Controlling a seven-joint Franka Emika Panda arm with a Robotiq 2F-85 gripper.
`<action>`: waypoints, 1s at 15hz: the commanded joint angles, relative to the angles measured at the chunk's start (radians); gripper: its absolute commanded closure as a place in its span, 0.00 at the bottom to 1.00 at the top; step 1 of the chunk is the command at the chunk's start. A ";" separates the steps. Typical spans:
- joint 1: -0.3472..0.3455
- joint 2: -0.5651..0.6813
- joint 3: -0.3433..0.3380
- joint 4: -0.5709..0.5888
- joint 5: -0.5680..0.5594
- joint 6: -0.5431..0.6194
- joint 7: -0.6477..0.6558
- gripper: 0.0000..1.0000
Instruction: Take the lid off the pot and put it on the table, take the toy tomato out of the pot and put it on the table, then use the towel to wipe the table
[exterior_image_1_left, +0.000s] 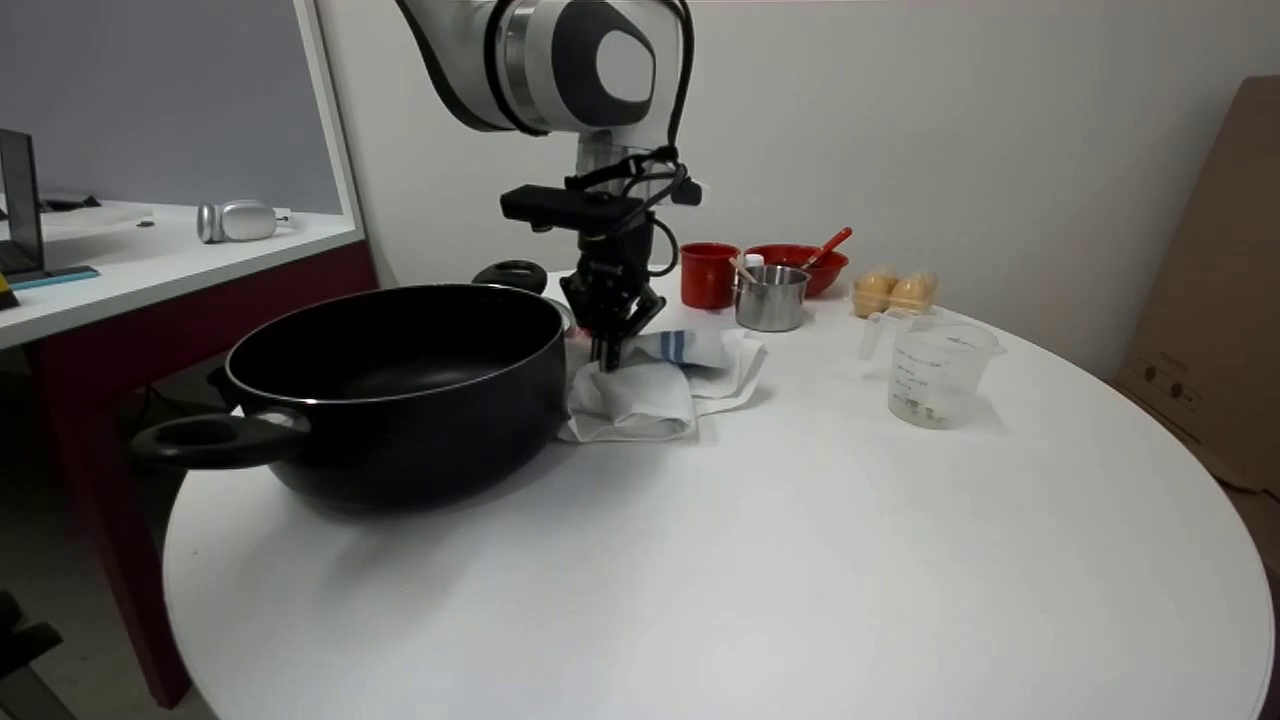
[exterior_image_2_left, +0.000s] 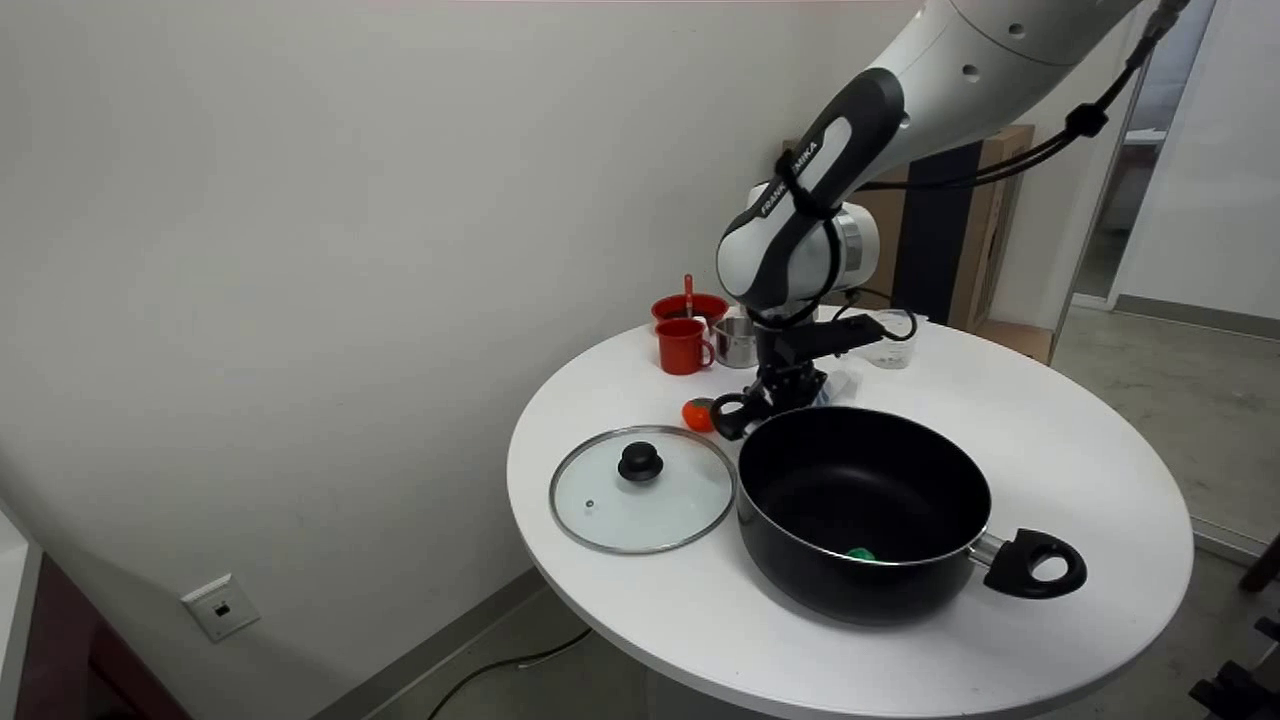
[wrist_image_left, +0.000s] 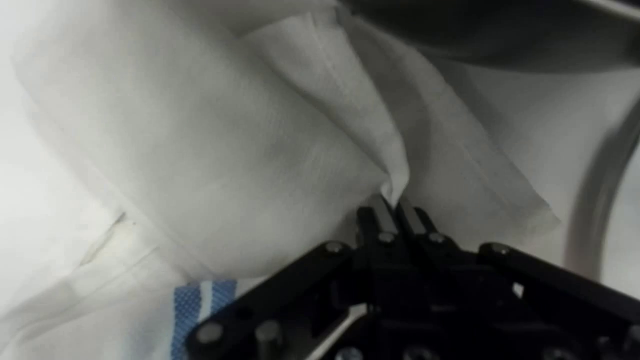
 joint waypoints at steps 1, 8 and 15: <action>-0.060 -0.076 -0.053 -0.127 0.016 0.076 0.006 0.99; -0.176 -0.158 -0.123 -0.272 0.034 0.183 0.011 0.99; -0.156 -0.160 -0.029 -0.294 0.059 0.210 -0.035 0.99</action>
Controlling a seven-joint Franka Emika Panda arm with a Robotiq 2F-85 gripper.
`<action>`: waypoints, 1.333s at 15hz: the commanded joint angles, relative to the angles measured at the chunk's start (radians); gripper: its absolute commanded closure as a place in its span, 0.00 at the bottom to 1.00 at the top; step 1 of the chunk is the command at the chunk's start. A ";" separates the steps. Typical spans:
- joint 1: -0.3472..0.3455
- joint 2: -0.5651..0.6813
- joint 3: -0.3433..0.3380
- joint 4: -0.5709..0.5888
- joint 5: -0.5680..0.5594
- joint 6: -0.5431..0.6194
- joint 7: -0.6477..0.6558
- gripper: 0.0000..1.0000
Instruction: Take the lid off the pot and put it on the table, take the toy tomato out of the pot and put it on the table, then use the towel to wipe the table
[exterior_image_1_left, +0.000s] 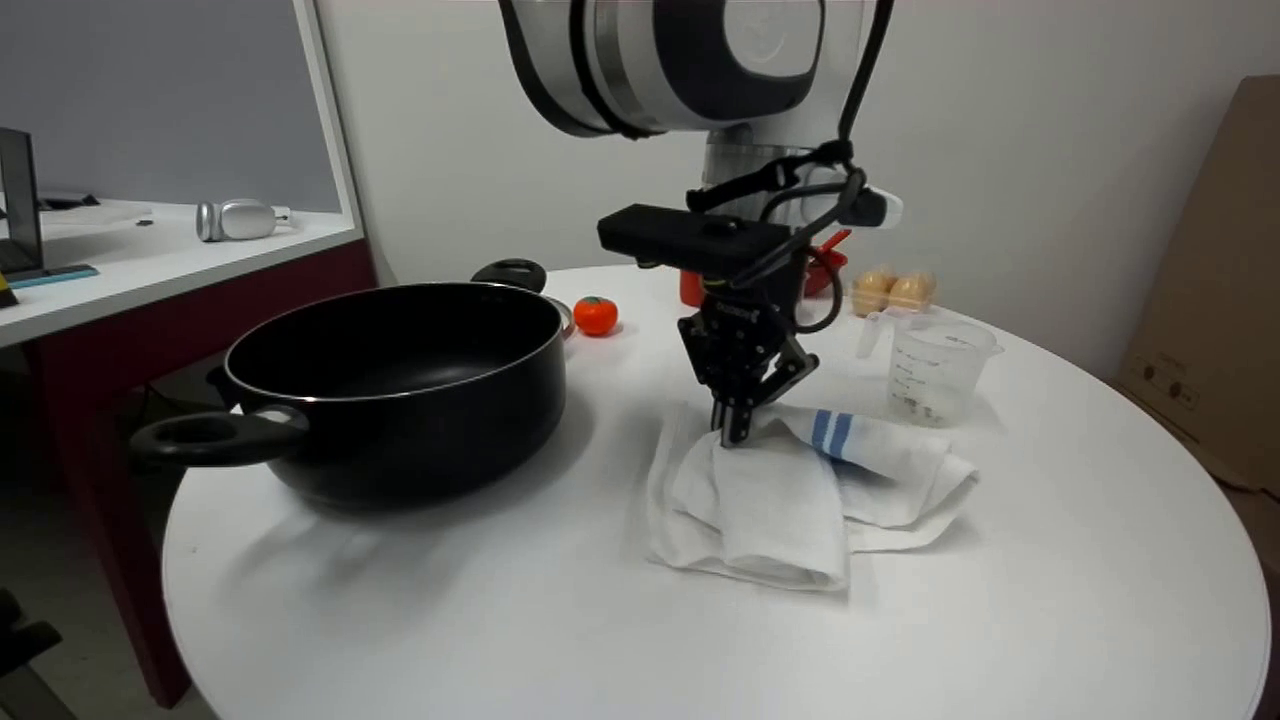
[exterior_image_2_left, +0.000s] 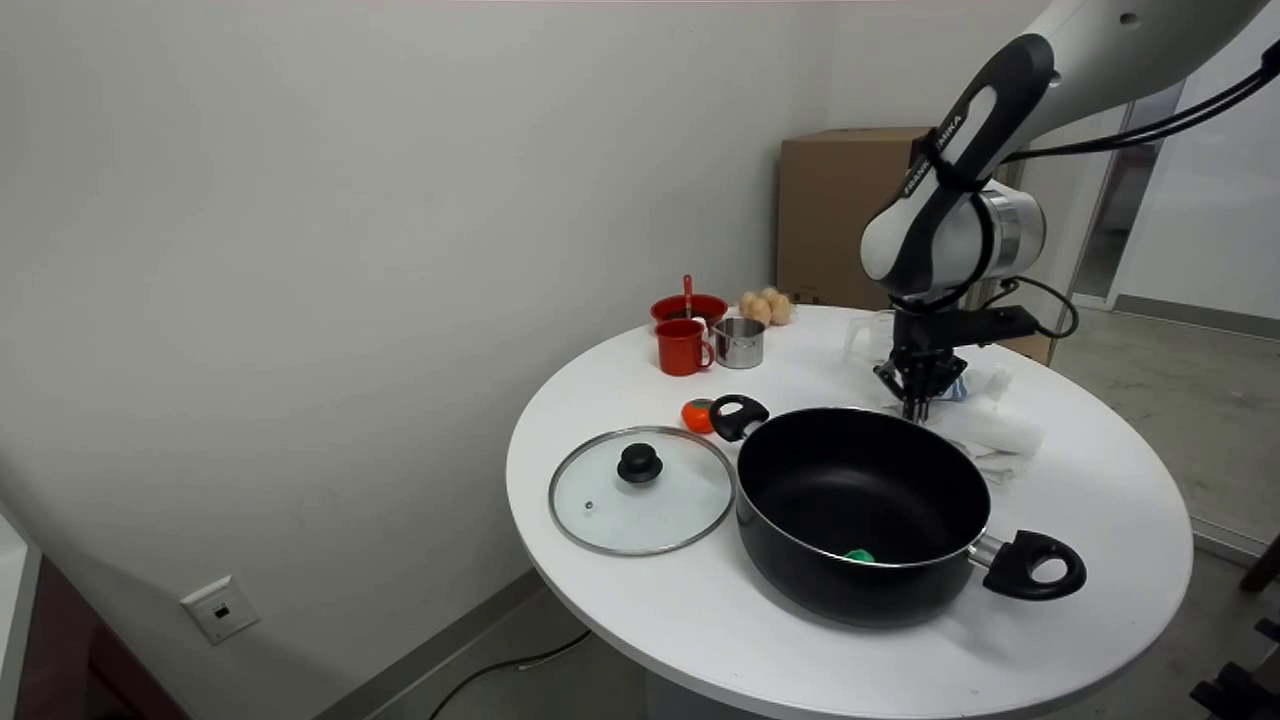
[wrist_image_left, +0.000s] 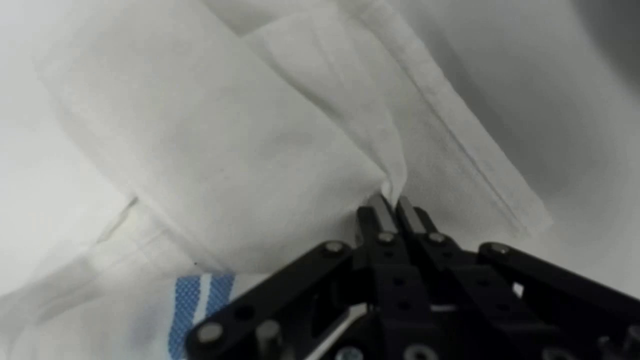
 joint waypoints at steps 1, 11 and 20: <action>0.046 -0.018 0.080 -0.028 0.030 0.027 -0.046 0.99; 0.133 -0.012 0.204 -0.051 0.041 0.010 -0.136 0.99; 0.018 -0.066 0.110 -0.110 0.085 0.044 -0.112 0.99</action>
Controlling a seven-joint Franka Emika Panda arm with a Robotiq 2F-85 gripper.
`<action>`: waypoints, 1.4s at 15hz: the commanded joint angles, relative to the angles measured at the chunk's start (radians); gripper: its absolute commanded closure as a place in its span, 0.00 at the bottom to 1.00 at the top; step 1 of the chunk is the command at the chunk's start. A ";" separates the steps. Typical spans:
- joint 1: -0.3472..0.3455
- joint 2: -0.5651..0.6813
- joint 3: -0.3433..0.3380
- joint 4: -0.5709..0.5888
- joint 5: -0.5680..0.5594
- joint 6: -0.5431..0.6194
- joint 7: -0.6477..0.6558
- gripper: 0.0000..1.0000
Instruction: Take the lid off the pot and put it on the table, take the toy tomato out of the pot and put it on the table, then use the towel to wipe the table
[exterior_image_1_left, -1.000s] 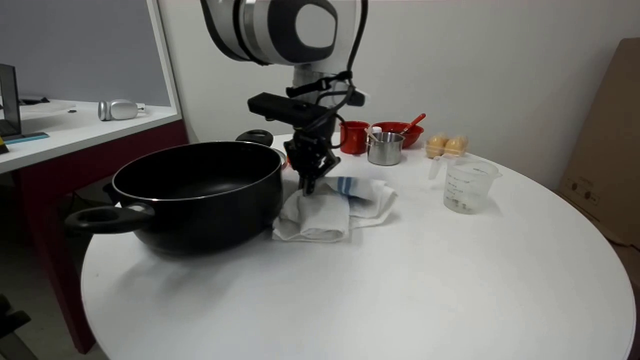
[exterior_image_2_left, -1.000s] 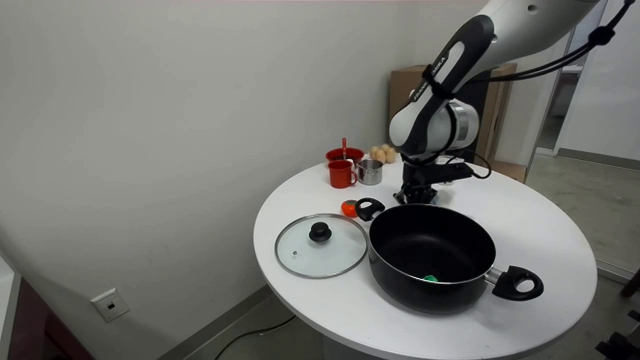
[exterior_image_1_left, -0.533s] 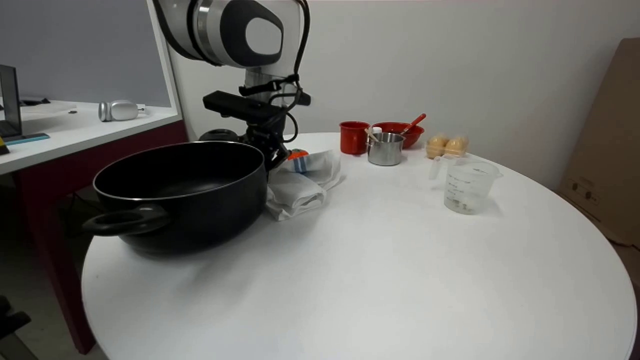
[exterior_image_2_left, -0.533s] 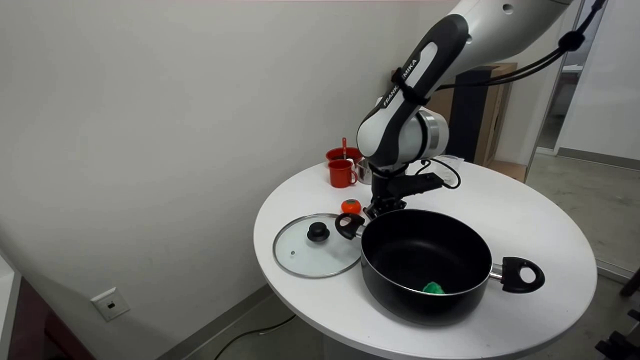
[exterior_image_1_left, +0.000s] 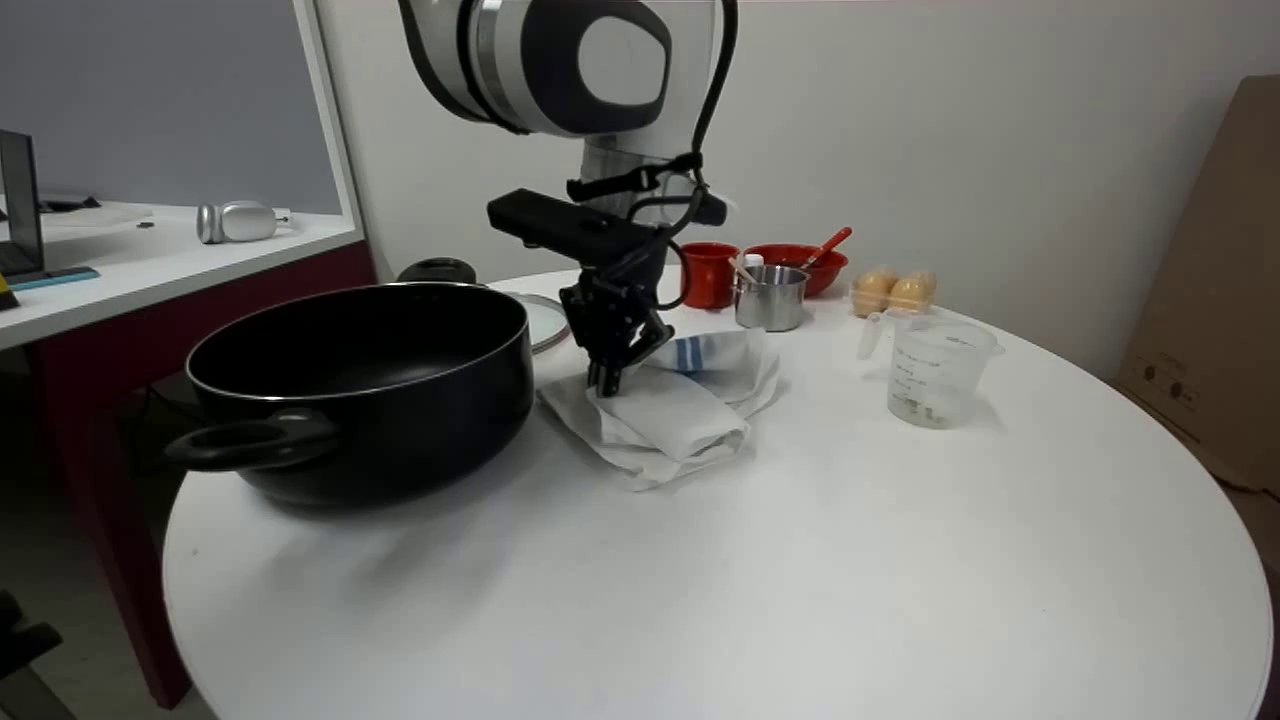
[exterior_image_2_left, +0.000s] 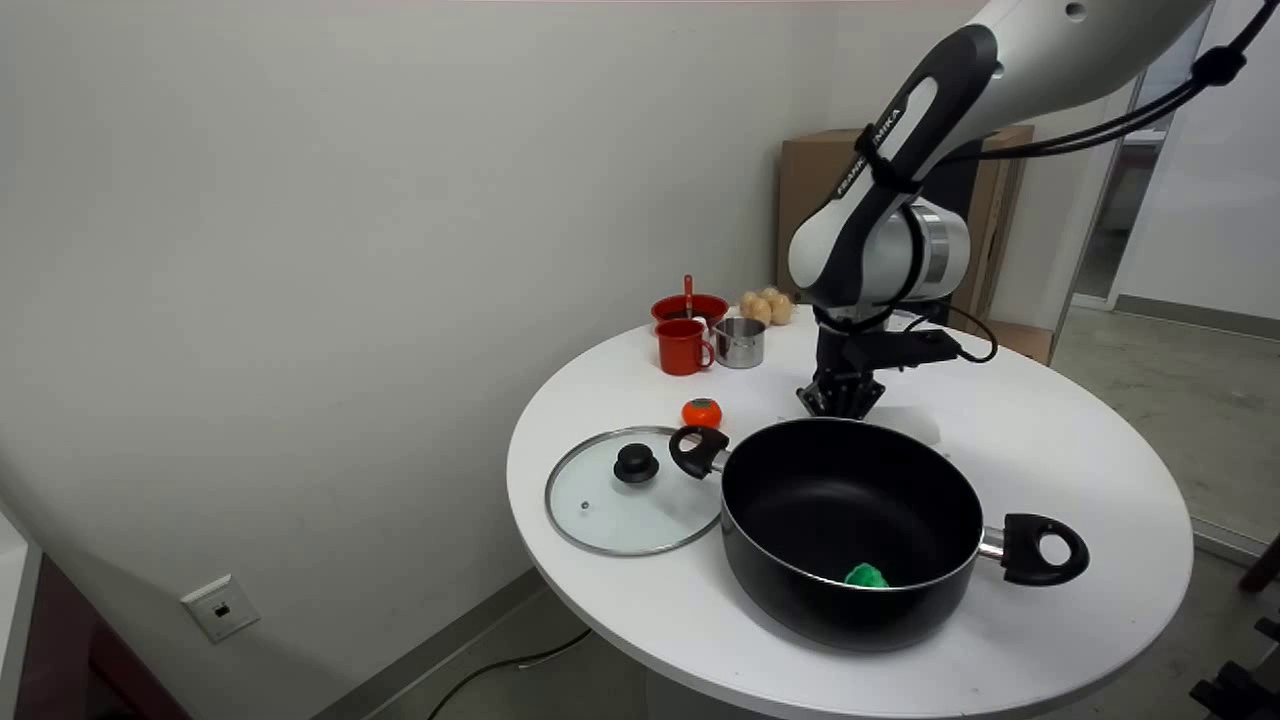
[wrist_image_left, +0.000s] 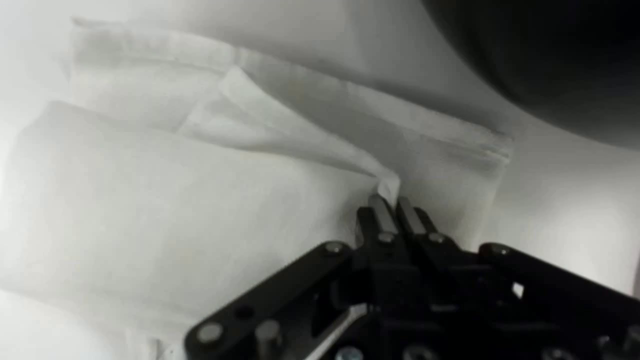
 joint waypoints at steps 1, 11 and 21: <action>-0.033 -0.061 -0.048 -0.078 0.025 0.041 -0.011 0.99; -0.190 -0.146 -0.158 -0.148 0.090 0.085 -0.003 0.99; -0.134 -0.124 -0.043 -0.189 0.107 0.086 -0.037 0.99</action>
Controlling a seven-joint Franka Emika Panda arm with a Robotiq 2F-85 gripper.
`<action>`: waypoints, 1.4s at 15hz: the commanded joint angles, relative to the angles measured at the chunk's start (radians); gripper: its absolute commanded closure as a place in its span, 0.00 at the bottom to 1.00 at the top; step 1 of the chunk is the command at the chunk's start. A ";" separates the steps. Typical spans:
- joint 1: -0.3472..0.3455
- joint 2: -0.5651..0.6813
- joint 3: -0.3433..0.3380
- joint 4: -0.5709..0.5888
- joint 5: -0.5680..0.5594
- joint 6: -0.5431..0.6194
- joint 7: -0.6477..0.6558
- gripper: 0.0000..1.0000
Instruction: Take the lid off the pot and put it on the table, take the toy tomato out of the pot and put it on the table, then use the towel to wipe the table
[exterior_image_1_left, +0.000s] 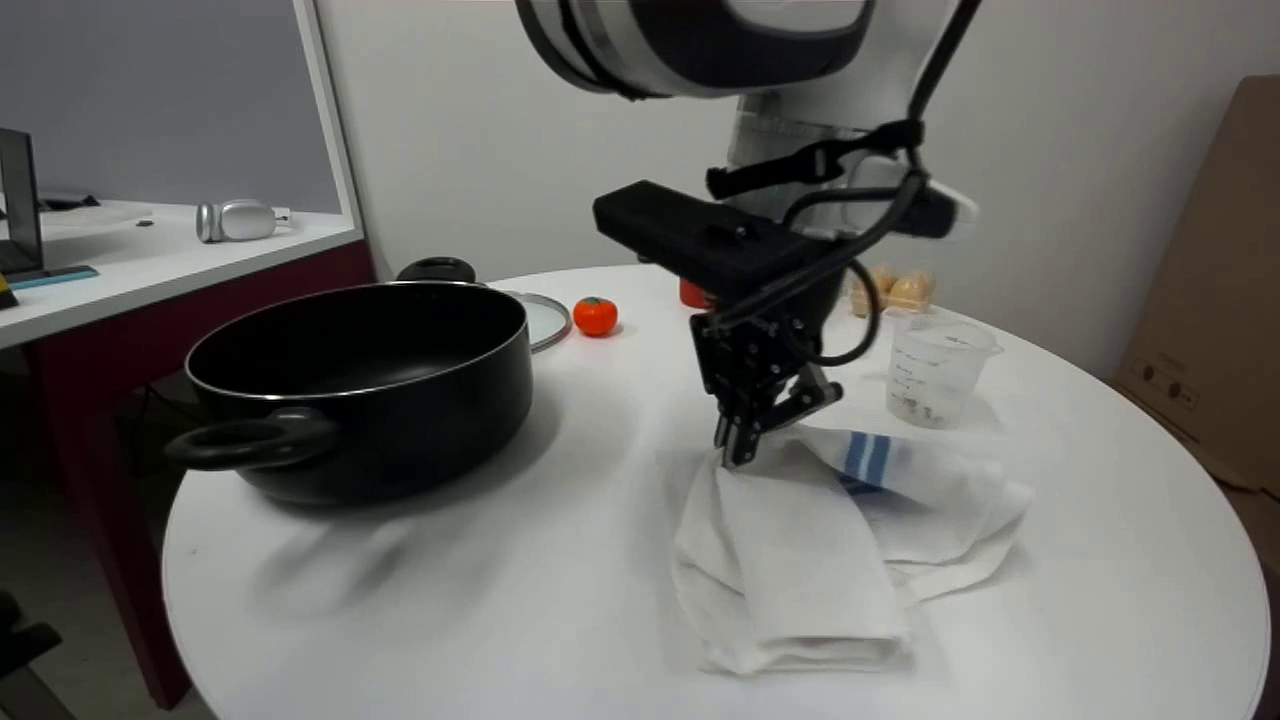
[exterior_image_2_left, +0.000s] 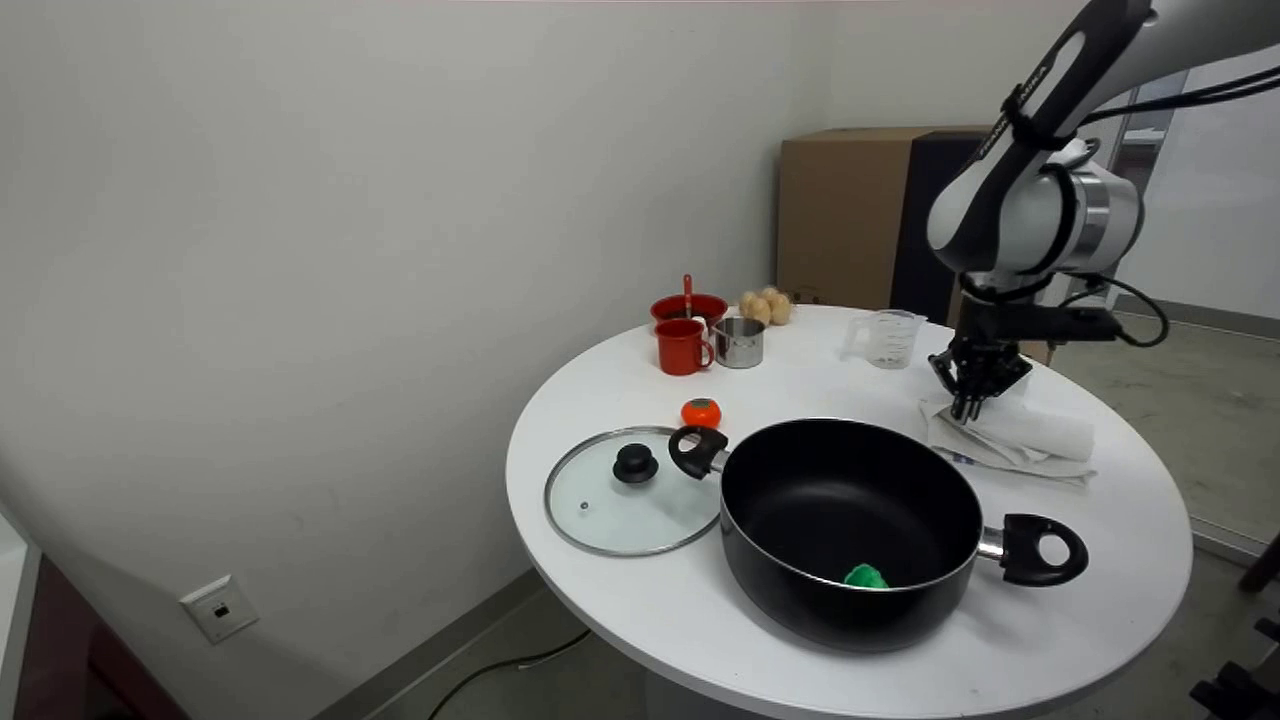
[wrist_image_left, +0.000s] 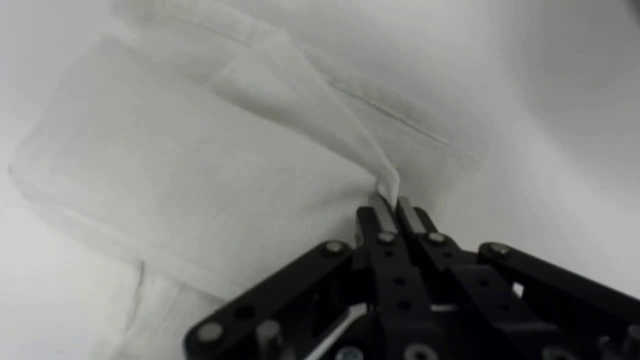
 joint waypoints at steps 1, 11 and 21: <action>0.067 -0.008 0.070 -0.050 0.023 0.016 -0.041 0.99; 0.184 0.008 0.151 -0.076 0.020 0.005 -0.054 0.99; 0.064 -0.040 0.091 -0.092 0.080 0.030 -0.052 0.99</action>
